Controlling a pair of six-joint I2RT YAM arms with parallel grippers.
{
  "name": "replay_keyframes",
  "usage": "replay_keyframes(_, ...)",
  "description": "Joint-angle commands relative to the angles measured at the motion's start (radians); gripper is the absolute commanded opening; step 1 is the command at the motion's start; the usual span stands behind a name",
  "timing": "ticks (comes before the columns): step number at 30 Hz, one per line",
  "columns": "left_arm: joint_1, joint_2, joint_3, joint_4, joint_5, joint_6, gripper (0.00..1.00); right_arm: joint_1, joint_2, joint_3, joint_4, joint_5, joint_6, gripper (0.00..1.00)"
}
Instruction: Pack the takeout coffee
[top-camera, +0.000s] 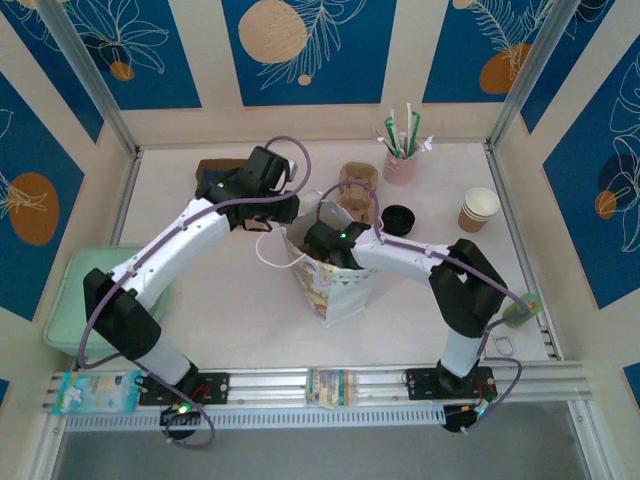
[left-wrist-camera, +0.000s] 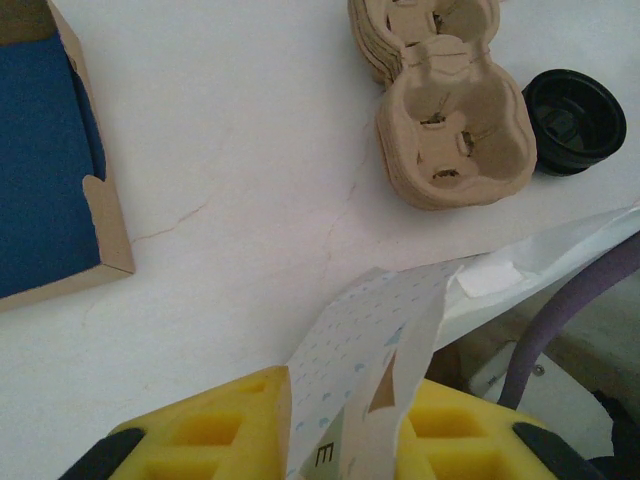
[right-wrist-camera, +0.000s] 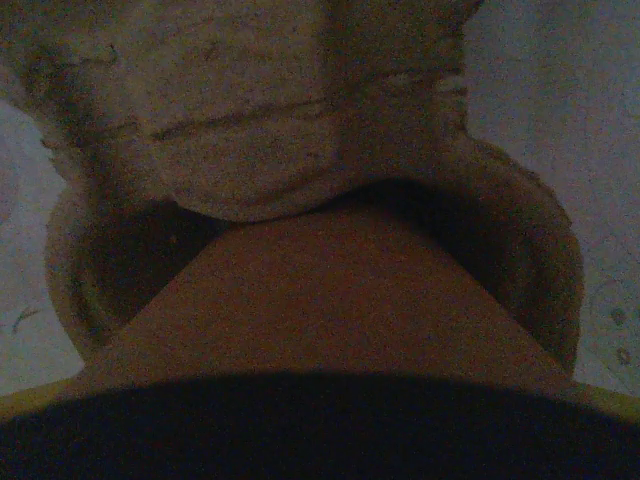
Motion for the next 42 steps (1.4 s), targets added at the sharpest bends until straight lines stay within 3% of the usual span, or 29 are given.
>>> replay_keyframes(1, 0.006, 0.007, 0.01, -0.029, -0.027, 0.018, 0.27, -0.002, 0.218, -0.136, 0.205, -0.002, 0.039, 0.38)
replay_keyframes(26, 0.007, -0.009, 0.007, -0.031, -0.026, 0.015, 0.27, 0.0, 0.307, -0.143, 0.275, 0.015, 0.049, 0.42)
replay_keyframes(42, 0.008, -0.013, 0.012, -0.037, -0.035, 0.02, 0.29, 0.002, 0.285, -0.137, 0.25, 0.028, 0.046, 0.6)
